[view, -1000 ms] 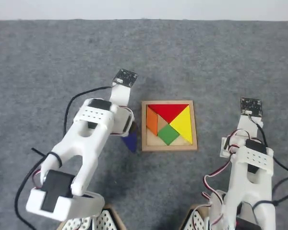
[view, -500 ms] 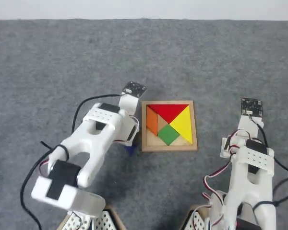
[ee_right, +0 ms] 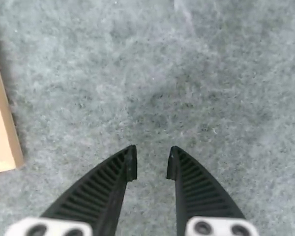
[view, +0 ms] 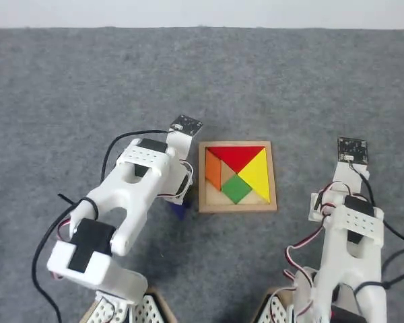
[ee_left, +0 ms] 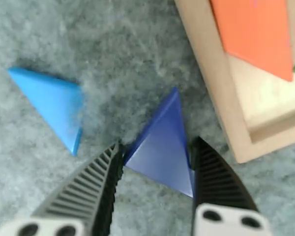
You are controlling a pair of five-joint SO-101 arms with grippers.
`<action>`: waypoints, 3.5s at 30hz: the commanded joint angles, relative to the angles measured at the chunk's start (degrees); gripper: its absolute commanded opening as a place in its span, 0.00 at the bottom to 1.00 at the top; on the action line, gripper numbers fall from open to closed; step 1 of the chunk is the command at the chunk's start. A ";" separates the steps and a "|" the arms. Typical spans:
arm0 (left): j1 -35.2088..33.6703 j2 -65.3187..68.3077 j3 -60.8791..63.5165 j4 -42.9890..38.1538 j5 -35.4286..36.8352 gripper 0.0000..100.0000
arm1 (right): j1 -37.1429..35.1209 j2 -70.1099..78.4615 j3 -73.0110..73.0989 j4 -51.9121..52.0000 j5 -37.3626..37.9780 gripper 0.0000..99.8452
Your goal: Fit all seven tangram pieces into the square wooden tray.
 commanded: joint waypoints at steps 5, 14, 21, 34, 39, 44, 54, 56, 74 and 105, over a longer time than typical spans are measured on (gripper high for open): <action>-4.66 0.62 -0.92 1.58 -0.26 0.24 | -0.40 -2.51 -0.53 -1.01 -0.18 0.13; -4.48 0.70 0.13 0.79 -0.70 0.24 | -0.40 -2.51 -0.53 -1.01 -0.18 0.13; -4.40 0.70 0.48 0.35 -2.11 0.22 | -0.40 -2.51 -0.53 -1.10 -0.18 0.13; -3.87 -0.26 -0.48 0.26 -2.29 0.18 | -0.40 -2.51 -0.44 -1.89 -0.18 0.13; -3.69 -2.46 -2.95 1.41 -1.76 0.17 | -0.40 -2.51 -0.44 -1.80 -0.44 0.13; -3.87 -2.64 -7.78 5.19 -1.67 0.17 | -0.40 -2.51 -0.44 -1.71 -0.62 0.13; 6.07 -2.29 -22.29 17.93 5.98 0.16 | -0.40 -2.51 -0.44 -1.80 -0.70 0.13; 8.70 -2.29 -23.52 18.55 10.02 0.14 | -0.40 -2.51 -0.44 -1.89 -0.70 0.13; 18.37 18.20 -41.63 24.09 41.76 0.11 | -0.40 -2.51 -0.70 -2.07 -0.70 0.13; 15.65 20.84 -48.04 11.52 12.04 0.21 | -0.40 -2.51 -0.62 -2.07 -0.26 0.13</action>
